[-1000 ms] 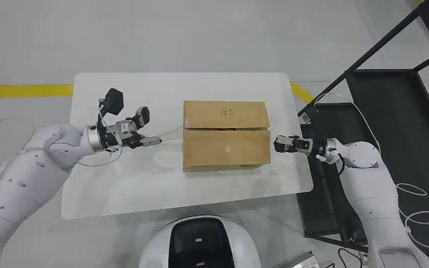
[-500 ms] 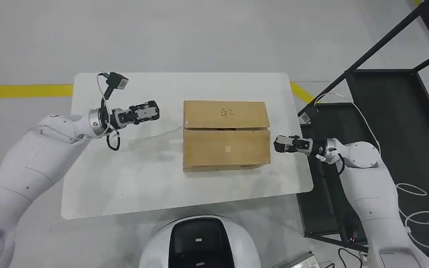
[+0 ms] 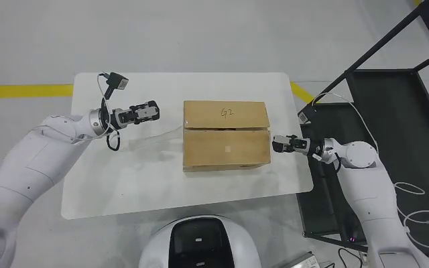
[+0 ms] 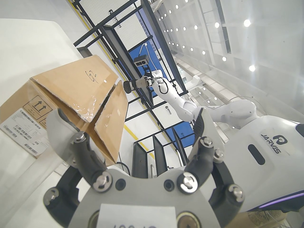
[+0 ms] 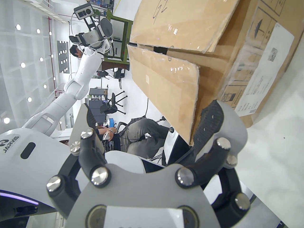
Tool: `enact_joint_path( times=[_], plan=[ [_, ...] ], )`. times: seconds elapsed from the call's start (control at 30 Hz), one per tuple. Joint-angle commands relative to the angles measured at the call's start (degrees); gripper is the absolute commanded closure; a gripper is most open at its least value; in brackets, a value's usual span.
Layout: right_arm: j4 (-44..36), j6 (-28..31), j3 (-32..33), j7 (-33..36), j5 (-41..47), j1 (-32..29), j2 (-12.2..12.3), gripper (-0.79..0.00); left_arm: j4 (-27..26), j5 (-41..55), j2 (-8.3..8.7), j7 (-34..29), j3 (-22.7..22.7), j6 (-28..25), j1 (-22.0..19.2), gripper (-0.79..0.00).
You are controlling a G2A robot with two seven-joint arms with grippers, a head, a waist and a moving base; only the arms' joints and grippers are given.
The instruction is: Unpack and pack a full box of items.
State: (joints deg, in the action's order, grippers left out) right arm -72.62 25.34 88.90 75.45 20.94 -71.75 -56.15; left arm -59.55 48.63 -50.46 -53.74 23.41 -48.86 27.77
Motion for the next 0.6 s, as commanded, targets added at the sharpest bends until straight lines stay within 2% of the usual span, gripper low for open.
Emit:
enact_joint_path(
  times=[0.0, 0.27, 0.57],
  plan=[
    [0.63, -0.03, -0.29, 1.89, 1.32, 0.72, 0.06, -0.785, -0.09, 0.15, 0.27, -0.2, 0.74, 1.04, 1.48, -0.785],
    [4.35, 1.82, -4.09, 1.66, 0.48, 4.52, -0.16, -0.785, 2.35, 6.82, 0.32, -6.98, 4.0, 5.45, 4.74, -0.785],
    [8.43, 4.35, -5.59, -0.86, 1.41, 7.73, -0.09, -0.785, 2.35, 6.82, 0.32, -6.98, 4.0, 5.45, 4.74, -0.785]
  ],
)
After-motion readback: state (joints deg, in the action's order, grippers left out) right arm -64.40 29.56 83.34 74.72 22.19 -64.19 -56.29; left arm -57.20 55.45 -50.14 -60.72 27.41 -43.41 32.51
